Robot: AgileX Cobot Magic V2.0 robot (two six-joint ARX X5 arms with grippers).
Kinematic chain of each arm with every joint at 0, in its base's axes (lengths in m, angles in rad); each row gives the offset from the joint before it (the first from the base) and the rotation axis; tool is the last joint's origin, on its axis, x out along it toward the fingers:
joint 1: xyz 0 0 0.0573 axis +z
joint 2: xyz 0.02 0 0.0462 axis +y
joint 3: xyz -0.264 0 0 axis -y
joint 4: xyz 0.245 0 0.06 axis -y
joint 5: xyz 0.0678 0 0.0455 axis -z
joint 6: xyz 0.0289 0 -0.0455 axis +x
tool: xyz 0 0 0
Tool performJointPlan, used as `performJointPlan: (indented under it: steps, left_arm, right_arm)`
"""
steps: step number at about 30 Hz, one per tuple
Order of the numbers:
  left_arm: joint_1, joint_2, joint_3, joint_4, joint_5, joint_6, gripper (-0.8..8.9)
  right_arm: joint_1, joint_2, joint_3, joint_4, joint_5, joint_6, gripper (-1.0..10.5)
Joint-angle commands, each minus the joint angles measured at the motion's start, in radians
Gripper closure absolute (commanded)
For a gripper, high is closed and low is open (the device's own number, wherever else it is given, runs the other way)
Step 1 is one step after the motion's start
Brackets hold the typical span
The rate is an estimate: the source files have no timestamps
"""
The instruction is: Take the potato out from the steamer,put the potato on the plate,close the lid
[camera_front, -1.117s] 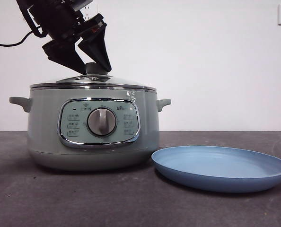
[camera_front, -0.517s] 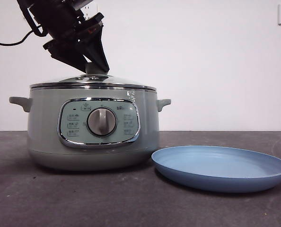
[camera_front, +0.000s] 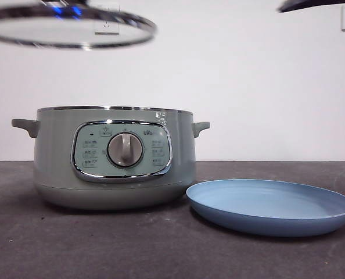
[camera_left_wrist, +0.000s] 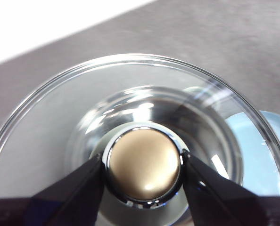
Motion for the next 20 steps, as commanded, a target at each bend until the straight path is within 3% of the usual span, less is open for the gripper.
performJointPlan:
  steps: [1,11,20]
  left_arm:
    - [0.024,-0.105,0.008,-0.024,-0.014,-0.014,8.22]
    - [0.1,-0.304,0.008,-0.27,-0.069,-0.014,8.22]
    - [0.108,-0.418,0.008,-0.349,-0.095,-0.021,8.22]
  right_arm:
    - [0.084,0.123,0.084,0.015,0.072,0.033,3.2]
    - [0.284,0.557,0.465,0.0,0.29,0.02,3.2]
    - [0.375,0.862,0.706,-0.013,0.512,-0.042,3.2]
